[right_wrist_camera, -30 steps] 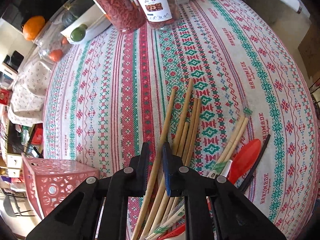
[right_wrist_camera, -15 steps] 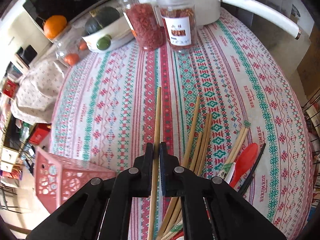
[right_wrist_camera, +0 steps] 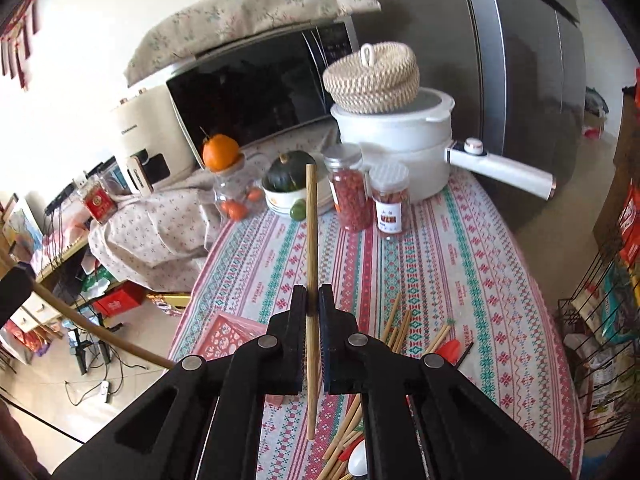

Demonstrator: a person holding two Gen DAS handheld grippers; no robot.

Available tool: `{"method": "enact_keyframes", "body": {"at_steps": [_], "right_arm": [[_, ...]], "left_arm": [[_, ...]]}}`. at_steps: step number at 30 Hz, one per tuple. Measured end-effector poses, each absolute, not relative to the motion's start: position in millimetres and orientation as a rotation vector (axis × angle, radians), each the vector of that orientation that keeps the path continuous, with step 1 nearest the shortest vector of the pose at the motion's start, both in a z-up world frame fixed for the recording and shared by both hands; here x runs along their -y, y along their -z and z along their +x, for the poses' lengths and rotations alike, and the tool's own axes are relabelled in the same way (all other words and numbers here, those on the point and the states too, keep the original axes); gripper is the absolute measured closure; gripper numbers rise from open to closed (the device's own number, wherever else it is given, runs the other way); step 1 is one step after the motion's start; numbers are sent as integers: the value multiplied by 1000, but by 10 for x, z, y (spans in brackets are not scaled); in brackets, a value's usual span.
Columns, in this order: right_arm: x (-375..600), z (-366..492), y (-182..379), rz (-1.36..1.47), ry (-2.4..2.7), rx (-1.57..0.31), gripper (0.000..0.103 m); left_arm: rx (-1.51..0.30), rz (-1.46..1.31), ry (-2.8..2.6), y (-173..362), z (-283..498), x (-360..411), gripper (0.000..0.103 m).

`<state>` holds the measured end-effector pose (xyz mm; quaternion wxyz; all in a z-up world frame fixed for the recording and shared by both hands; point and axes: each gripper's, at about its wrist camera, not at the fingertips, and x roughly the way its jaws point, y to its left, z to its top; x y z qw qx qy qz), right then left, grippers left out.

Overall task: Organize utensils
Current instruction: 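Lift the chopsticks upright with both grippers and carry them over the pink basket, then open both grippers to drop the chopsticks into the pink basket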

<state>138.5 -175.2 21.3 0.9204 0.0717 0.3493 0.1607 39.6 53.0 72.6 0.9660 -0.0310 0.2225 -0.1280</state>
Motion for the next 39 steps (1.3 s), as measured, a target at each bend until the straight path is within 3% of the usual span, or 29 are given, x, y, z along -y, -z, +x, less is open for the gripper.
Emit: {"method": "enact_keyframes", "body": {"at_steps": [9, 16, 19, 24, 29, 37, 39], "right_arm": [[1730, 1153, -626, 217, -389, -501, 98], [1485, 1262, -539, 229, -433, -482, 98], [1392, 1344, -445, 221, -441, -503, 98], [1300, 1481, -277, 204, -440, -556, 97], [1281, 1626, -69, 244, -439, -637, 97], [1220, 1671, 3, 247, -473, -702, 93], [1244, 1656, -14, 248, -472, -702, 78]], "left_arm": [[-456, -66, 195, -399, 762, -563, 96], [-514, -65, 169, -23, 1013, -566, 95], [-537, -73, 154, -4, 1047, -551, 85], [-549, -89, 129, -84, 978, -581, 48], [-589, -112, 79, -114, 899, -691, 29], [-669, -119, 73, -51, 869, -818, 19], [-691, -129, 77, -32, 861, -851, 18]]}}
